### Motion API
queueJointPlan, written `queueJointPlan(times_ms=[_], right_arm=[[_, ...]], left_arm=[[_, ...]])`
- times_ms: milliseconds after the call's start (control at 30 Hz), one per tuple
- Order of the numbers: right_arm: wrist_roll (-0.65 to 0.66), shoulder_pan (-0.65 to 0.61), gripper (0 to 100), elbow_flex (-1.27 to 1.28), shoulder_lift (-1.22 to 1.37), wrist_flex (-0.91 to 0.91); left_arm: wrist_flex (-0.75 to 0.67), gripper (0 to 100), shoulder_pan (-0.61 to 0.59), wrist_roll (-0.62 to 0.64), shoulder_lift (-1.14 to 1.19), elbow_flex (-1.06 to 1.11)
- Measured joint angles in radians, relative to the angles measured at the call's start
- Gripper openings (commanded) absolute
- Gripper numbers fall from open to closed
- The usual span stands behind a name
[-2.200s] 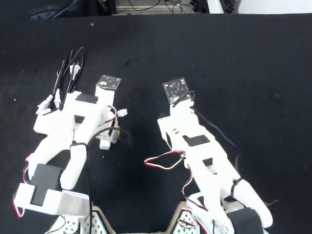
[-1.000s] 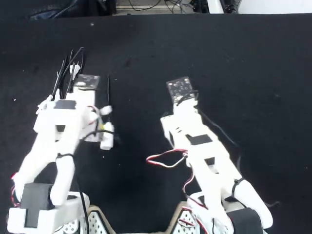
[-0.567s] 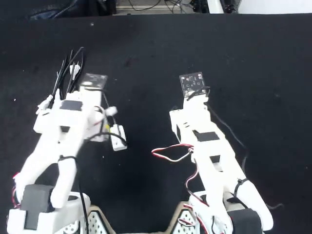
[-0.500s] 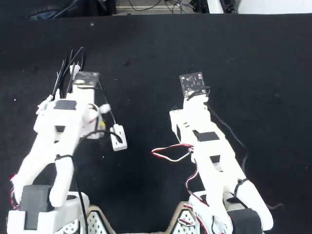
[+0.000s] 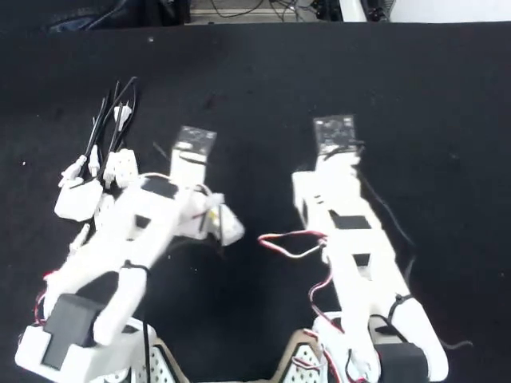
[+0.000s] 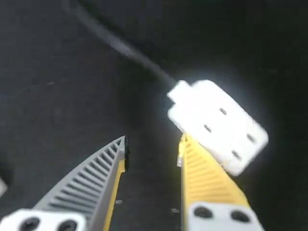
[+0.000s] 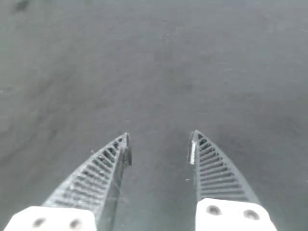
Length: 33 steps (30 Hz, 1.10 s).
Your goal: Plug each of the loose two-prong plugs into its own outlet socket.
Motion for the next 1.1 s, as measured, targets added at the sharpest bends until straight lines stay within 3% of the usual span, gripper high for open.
queueJointPlan(times_ms=[133,267,433,633,767,967,1100], right_arm=[[-0.054,0.037,18.8,0.000,0.020,-0.026],[-0.063,0.044,18.8,-0.006,0.064,-0.029],[-0.063,0.049,18.8,-0.048,0.117,-0.029],[-0.069,0.049,18.8,-0.072,0.141,-0.029],[-0.069,0.049,18.8,-0.072,0.141,-0.029],[-0.069,0.049,18.8,-0.072,0.141,-0.029],[-0.069,0.049,18.8,-0.072,0.141,-0.029]], left_arm=[[-0.008,19,0.104,0.026,-0.021,-0.003],[0.025,19,0.123,0.011,-0.057,-0.031],[0.040,19,0.029,-0.031,-0.084,-0.124],[-0.132,19,-0.114,0.038,0.028,-0.130],[-0.158,19,-0.176,0.118,0.173,-0.175],[-0.084,19,-0.184,0.163,0.342,-0.278],[0.068,18,-0.186,0.166,0.356,-0.348]])
